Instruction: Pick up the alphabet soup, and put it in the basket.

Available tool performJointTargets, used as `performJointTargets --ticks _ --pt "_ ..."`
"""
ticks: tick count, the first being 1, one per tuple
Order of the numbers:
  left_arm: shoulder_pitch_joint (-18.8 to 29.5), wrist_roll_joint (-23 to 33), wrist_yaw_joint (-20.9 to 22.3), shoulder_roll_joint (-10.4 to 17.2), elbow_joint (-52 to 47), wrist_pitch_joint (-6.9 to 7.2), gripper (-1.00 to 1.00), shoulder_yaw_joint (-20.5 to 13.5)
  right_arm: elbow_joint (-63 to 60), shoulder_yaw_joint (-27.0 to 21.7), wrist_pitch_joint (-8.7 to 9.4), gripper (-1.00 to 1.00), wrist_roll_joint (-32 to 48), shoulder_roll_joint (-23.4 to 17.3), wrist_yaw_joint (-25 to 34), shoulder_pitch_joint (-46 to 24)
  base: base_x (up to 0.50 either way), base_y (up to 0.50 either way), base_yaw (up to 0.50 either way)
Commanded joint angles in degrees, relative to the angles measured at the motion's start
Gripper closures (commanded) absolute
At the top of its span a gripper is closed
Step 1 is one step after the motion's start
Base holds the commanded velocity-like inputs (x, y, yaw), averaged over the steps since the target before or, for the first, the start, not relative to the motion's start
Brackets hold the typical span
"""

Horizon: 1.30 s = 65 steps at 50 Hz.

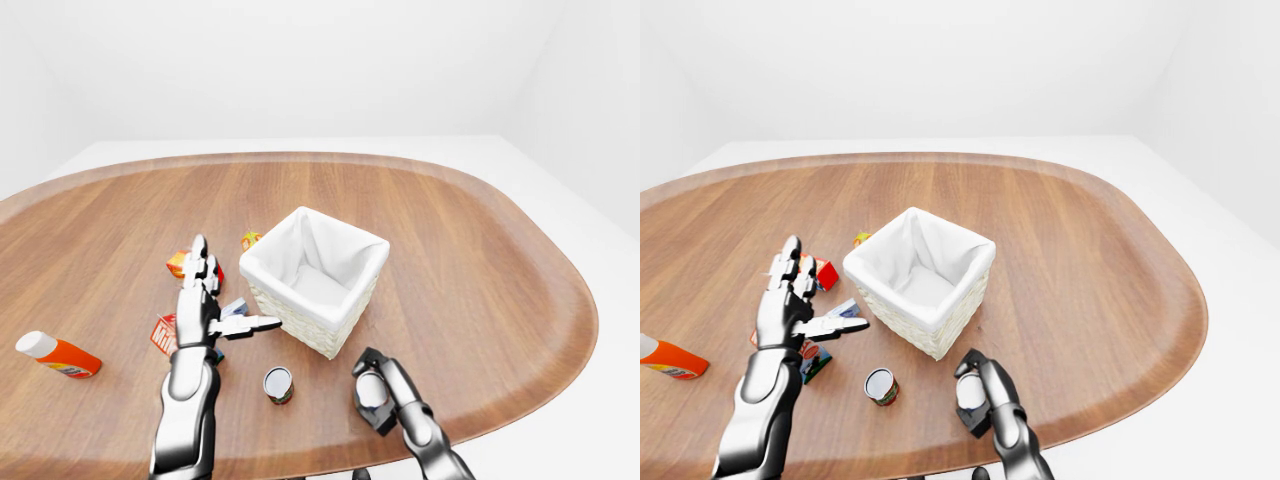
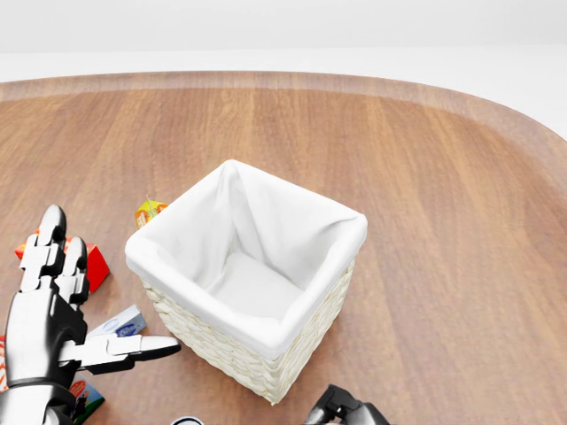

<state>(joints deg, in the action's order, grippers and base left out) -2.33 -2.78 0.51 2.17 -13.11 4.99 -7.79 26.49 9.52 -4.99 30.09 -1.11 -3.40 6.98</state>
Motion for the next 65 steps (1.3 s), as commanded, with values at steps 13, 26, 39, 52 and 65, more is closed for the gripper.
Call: performJointTargets --ticks 13,26,39,52,65 --pt "-0.1 0.1 0.0 0.0 -0.1 0.01 -1.00 0.1 -6.9 -1.0 -0.01 1.00 -0.7 -0.3 1.3 1.5 0.00 0.00 0.00" --pt "0.0 0.3 0.0 0.0 0.6 -0.52 -1.00 0.1 -24.1 -4.6 -0.01 1.00 -5.9 -1.2 6.4 4.0 0.00 0.00 0.00" --pt "0.1 0.3 -0.2 0.0 0.6 -0.44 -1.00 0.2 -30.7 -6.5 -0.01 1.00 -7.1 -1.4 8.4 4.7 0.00 0.00 0.00" --pt "0.2 0.2 -0.2 0.0 0.7 -0.38 -1.00 0.2 -36.3 -7.7 2.11 1.00 -7.3 -1.2 9.9 5.6 0.00 0.00 0.00" --pt "0.4 0.4 -0.3 0.0 1.3 -0.80 -1.00 0.2 -45.6 -8.7 5.89 1.00 -9.2 -0.6 12.0 7.4 0.00 0.00 0.00"
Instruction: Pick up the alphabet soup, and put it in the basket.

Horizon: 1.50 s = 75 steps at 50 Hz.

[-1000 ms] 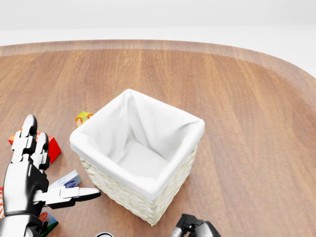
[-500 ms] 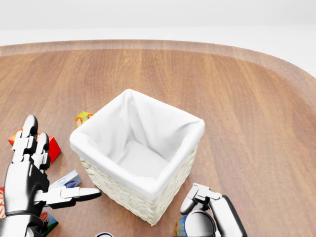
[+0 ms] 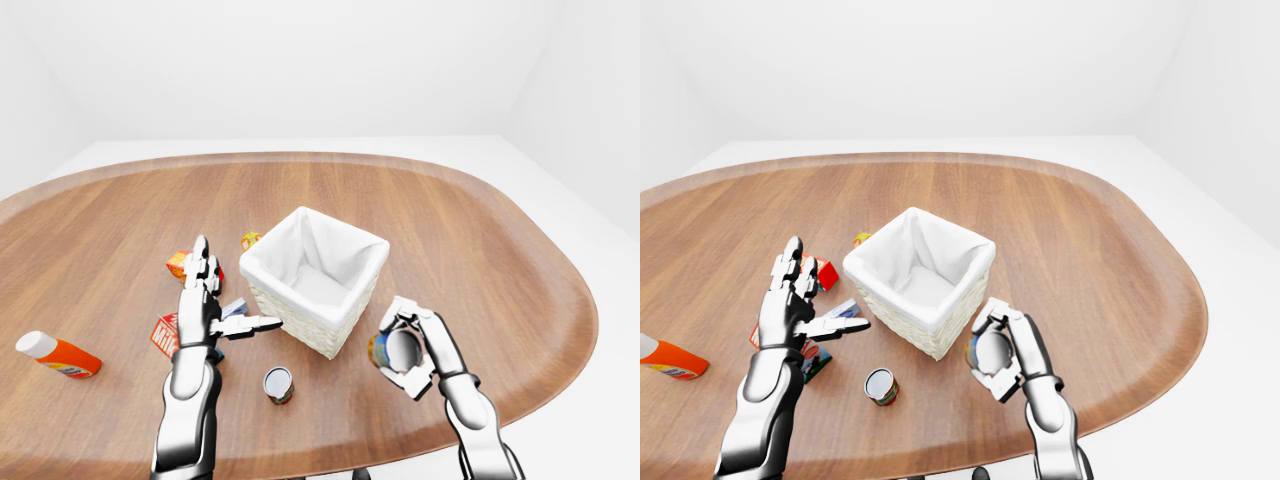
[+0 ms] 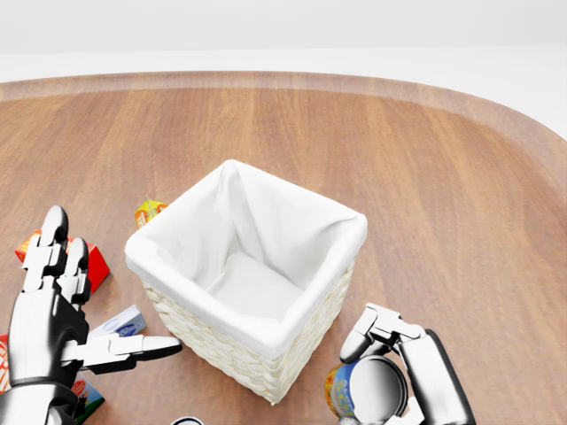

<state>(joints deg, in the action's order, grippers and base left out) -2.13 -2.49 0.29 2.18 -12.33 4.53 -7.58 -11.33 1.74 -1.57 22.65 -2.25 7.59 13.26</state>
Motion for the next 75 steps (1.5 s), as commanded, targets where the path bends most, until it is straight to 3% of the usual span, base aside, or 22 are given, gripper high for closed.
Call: performJointTargets --ticks 1,5,18,40,53,75 --pt "0.2 0.1 0.0 0.0 0.6 -0.35 -1.00 0.0 -7.9 -0.9 2.52 1.00 -1.8 0.5 1.1 1.2 0.00 0.00 0.00" --pt "0.0 0.2 -0.1 0.0 0.2 -0.08 -1.00 0.1 -11.3 -1.0 4.21 1.00 -2.5 0.8 1.7 1.5 0.00 0.00 0.00" --pt "-0.1 0.4 -0.1 -0.1 0.3 -0.19 -1.00 0.2 -20.4 -0.5 6.57 1.00 -4.1 1.2 2.3 2.6 0.00 0.00 0.00" --pt "0.3 0.6 -0.3 -0.1 1.3 -0.66 -1.00 0.5 -31.1 1.1 6.57 1.00 -5.5 1.2 2.7 -0.1 0.00 0.00 0.00" --pt "0.1 0.6 -0.3 -0.1 0.5 -0.11 -1.00 0.5 -31.0 1.9 6.57 1.00 -3.4 1.2 2.1 -4.5 0.00 0.00 0.00" --pt "0.2 0.7 -0.3 0.0 1.0 -0.40 -1.00 0.4 -23.2 2.7 6.57 1.00 -0.6 1.6 0.6 -13.8 0.00 0.00 0.00"
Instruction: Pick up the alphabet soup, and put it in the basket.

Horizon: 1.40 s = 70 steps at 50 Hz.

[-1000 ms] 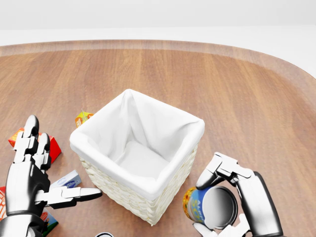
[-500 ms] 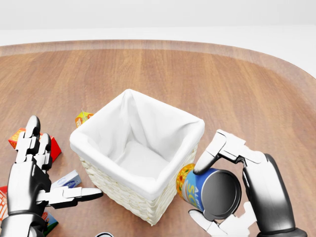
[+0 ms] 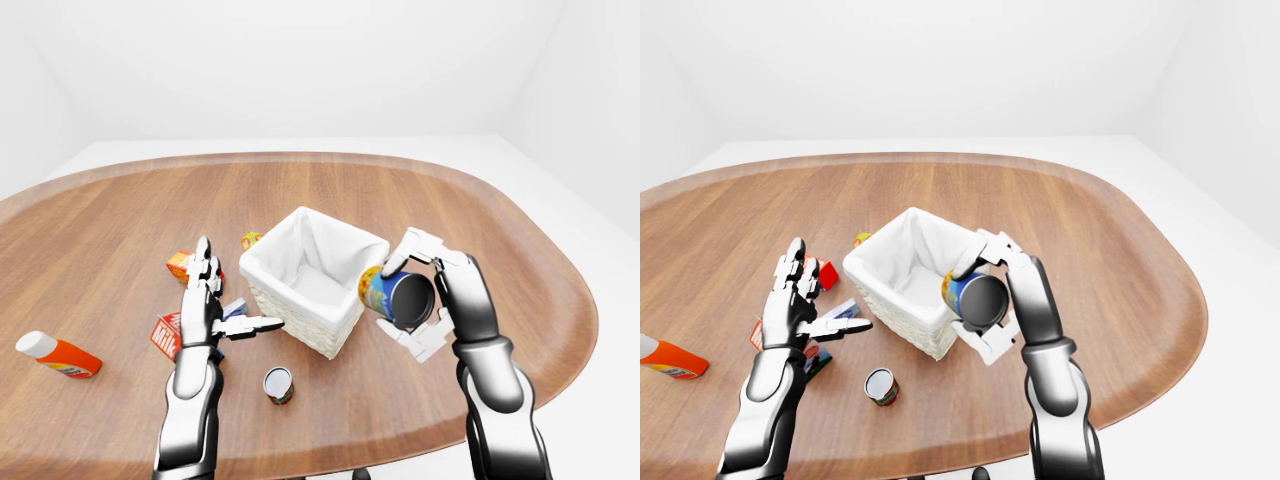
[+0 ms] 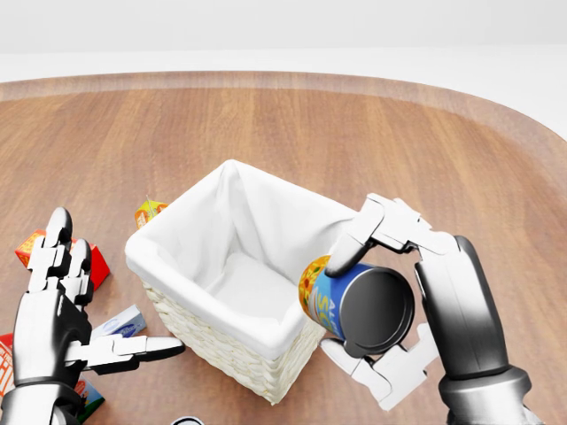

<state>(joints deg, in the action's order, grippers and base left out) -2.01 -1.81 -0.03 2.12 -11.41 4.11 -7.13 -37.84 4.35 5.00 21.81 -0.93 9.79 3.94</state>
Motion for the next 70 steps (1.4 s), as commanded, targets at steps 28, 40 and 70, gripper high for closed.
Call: performJointTargets --ticks 28,40,70 --pt "0.1 0.1 0.0 0.0 0.1 0.01 -1.00 0.0 16.2 0.8 0.00 1.00 3.5 1.4 -4.0 -14.6 0.00 0.00 0.00" --pt "0.0 0.0 0.0 0.0 -0.2 0.13 -1.00 0.0 22.7 0.8 0.00 1.00 4.2 2.1 -5.4 -19.2 0.00 0.00 0.00" --pt "0.4 0.0 0.0 0.1 0.4 0.04 -1.00 0.0 41.4 1.3 0.00 1.00 5.6 4.1 -9.9 -29.2 0.00 0.00 0.00"
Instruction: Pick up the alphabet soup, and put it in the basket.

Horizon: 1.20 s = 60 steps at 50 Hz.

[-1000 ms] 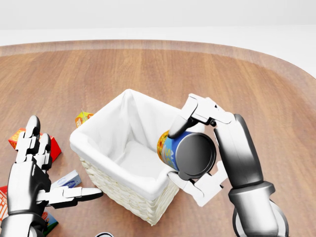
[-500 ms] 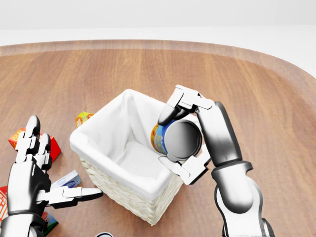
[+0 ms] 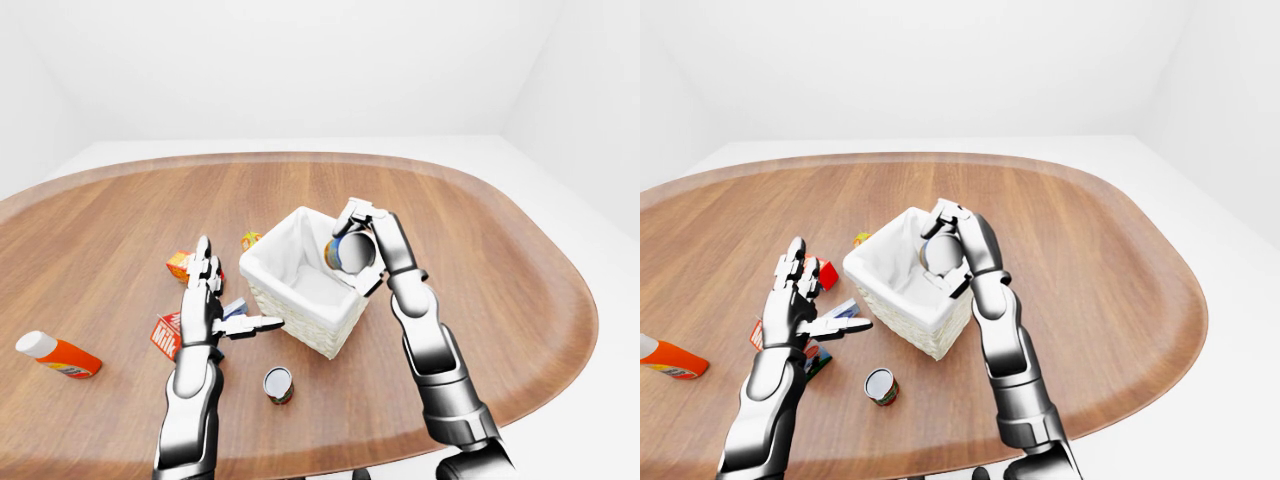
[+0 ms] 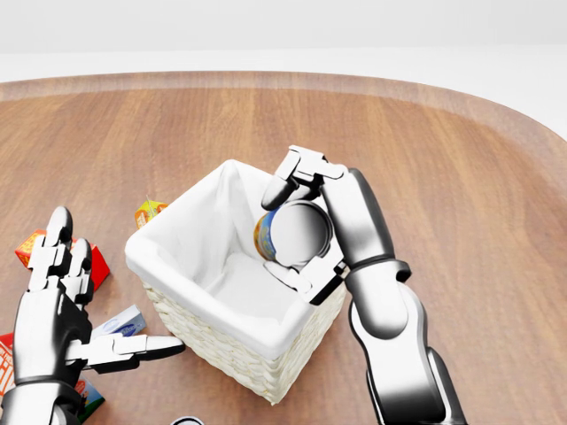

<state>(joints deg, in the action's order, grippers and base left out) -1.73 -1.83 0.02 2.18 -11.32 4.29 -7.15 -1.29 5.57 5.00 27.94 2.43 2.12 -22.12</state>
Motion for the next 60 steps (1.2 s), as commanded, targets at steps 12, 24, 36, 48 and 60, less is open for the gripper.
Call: performJointTargets --ticks 12,24,36,48,60 --pt "0.3 0.1 -0.1 0.1 1.0 -0.49 -1.00 0.1 8.9 0.1 0.00 1.00 0.3 1.1 -2.1 -7.0 0.00 0.00 0.00" --pt "0.3 0.1 -0.2 0.0 1.0 -0.34 -1.00 0.2 12.8 0.5 0.00 1.00 2.7 1.4 -1.4 -9.6 0.00 0.00 0.00" --pt "0.3 0.2 -0.2 0.0 1.0 -0.38 -1.00 0.2 18.2 1.1 0.00 1.00 7.7 1.8 -0.9 -11.6 0.00 0.00 0.00" --pt "0.5 0.2 -0.2 0.1 1.8 -0.86 -1.00 0.1 19.9 1.0 0.00 1.00 9.0 2.3 -0.3 -12.7 0.00 0.00 0.00" --pt "0.2 0.3 -0.1 0.1 1.2 -0.63 -1.00 0.1 24.5 1.0 0.00 1.00 9.9 2.5 -0.3 -14.4 0.00 0.00 0.00"
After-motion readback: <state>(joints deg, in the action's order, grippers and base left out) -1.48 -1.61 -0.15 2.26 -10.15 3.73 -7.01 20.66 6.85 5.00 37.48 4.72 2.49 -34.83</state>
